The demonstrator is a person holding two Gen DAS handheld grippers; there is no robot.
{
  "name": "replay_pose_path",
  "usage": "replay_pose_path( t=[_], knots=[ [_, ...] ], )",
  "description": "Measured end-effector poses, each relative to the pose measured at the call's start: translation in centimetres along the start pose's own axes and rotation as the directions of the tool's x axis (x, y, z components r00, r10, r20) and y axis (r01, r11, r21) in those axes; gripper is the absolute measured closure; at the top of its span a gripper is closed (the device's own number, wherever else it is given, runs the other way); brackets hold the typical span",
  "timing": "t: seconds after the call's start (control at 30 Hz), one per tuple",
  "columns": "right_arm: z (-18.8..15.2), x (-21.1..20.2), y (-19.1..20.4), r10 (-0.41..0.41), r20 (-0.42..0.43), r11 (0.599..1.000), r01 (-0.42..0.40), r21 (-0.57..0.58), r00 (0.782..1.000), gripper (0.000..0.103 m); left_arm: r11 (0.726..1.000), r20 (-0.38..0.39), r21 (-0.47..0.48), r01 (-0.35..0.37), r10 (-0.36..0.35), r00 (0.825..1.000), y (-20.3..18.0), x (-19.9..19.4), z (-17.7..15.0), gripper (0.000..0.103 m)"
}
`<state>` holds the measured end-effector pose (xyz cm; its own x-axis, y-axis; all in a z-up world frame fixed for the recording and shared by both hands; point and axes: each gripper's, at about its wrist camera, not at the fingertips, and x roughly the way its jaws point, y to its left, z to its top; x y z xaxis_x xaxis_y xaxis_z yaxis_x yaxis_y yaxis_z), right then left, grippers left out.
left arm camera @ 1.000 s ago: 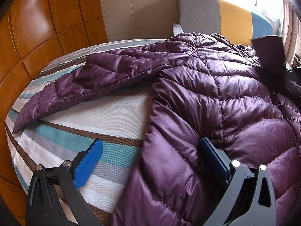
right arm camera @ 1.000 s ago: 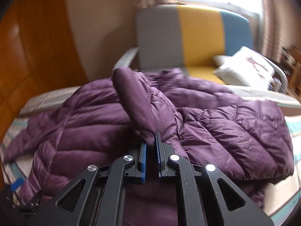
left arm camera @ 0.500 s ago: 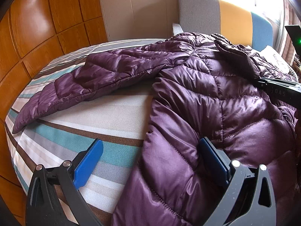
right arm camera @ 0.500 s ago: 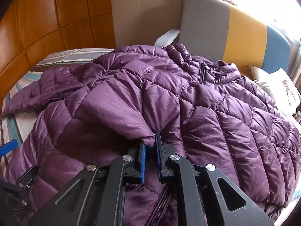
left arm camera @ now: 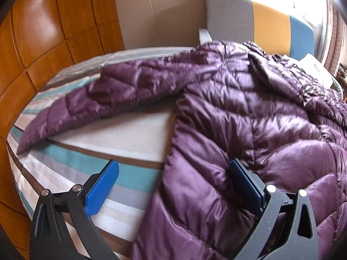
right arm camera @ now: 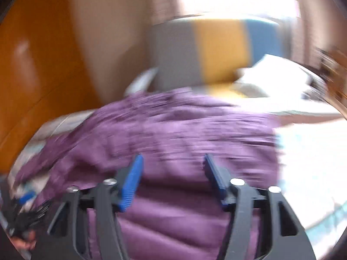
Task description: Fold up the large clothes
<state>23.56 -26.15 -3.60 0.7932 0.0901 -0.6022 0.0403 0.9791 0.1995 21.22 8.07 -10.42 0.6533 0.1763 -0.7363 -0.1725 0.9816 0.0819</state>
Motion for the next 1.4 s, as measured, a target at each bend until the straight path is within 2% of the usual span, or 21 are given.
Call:
replay_pose_path(
  t=[0.03,0.13,0.2,0.27,0.43,0.6,0.73,0.8,0.87,0.93,0.97,1.1,1.27,1.4],
  knots=[
    [0.2,-0.2,-2.6,-0.081,0.007,0.994,0.080,0.069,0.997,0.063,1.000,0.022,0.015,-0.004,0.004,1.000,-0.3,-0.7,0.4,0.002],
    [0.3,0.4,-8.0,-0.204,-0.035,0.953,0.207,0.221,0.978,0.075,0.999,0.082,0.032,0.025,-0.027,0.996,-1.3,-2.6,2.0,0.002],
    [0.4,1.3,-10.3,-0.236,-0.060,0.924,0.243,0.294,0.970,0.076,0.998,0.112,0.048,0.047,-0.052,0.992,-2.3,-3.6,3.3,0.002],
    [0.7,2.8,-11.3,-0.241,-0.082,0.917,0.255,0.307,0.967,0.076,0.995,0.129,0.069,0.069,-0.077,0.989,-3.5,-4.0,4.7,0.002],
    [0.9,5.9,-8.8,-0.178,-0.117,0.963,0.197,0.186,0.977,0.076,0.988,0.135,0.132,0.082,-0.100,0.986,-7.6,-2.9,7.6,0.002],
    [0.0,7.7,-7.9,-0.114,-0.150,0.983,0.133,0.125,0.982,0.076,0.984,0.103,0.154,0.090,-0.107,0.989,-10.8,-0.4,9.1,0.002],
    [0.1,8.2,-7.2,-0.131,-0.169,0.986,0.146,0.076,0.977,0.076,0.986,0.086,0.161,0.050,-0.065,0.994,-12.7,2.4,10.7,0.002],
    [0.0,8.5,-6.8,-0.157,-0.172,0.984,0.168,0.052,0.972,0.076,0.987,0.053,0.157,0.019,-0.028,0.998,-13.1,4.0,11.1,0.002],
    [-0.1,8.9,-6.6,-0.187,-0.176,0.981,0.194,0.024,0.966,0.076,0.992,-0.017,0.128,0.001,0.001,1.000,-12.9,6.4,11.1,0.002],
    [-0.1,9.3,-6.4,-0.213,-0.178,0.976,0.216,-0.001,0.961,0.075,0.995,-0.092,0.088,0.055,-0.047,0.995,-12.4,8.6,10.6,0.002],
    [-0.1,9.4,-6.3,-0.223,-0.177,0.974,0.224,-0.012,0.959,0.076,0.995,-0.093,0.059,0.074,-0.068,0.993,-12.0,8.8,10.5,0.002],
    [0.0,9.2,-6.3,-0.217,-0.182,0.976,0.220,-0.006,0.959,0.075,0.996,-0.090,0.063,0.070,-0.065,0.994,-12.1,8.4,10.3,0.002],
    [0.1,5.5,-5.8,-0.187,-0.119,0.981,0.191,0.022,0.975,0.075,0.993,-0.097,0.042,0.109,-0.105,0.990,-10.8,6.7,9.6,0.002],
    [-1.1,3.2,-4.5,-0.142,-0.141,0.989,0.146,0.017,0.980,0.075,0.991,-0.091,-0.008,0.133,-0.133,0.987,-9.1,5.1,8.7,0.002]
  ],
)
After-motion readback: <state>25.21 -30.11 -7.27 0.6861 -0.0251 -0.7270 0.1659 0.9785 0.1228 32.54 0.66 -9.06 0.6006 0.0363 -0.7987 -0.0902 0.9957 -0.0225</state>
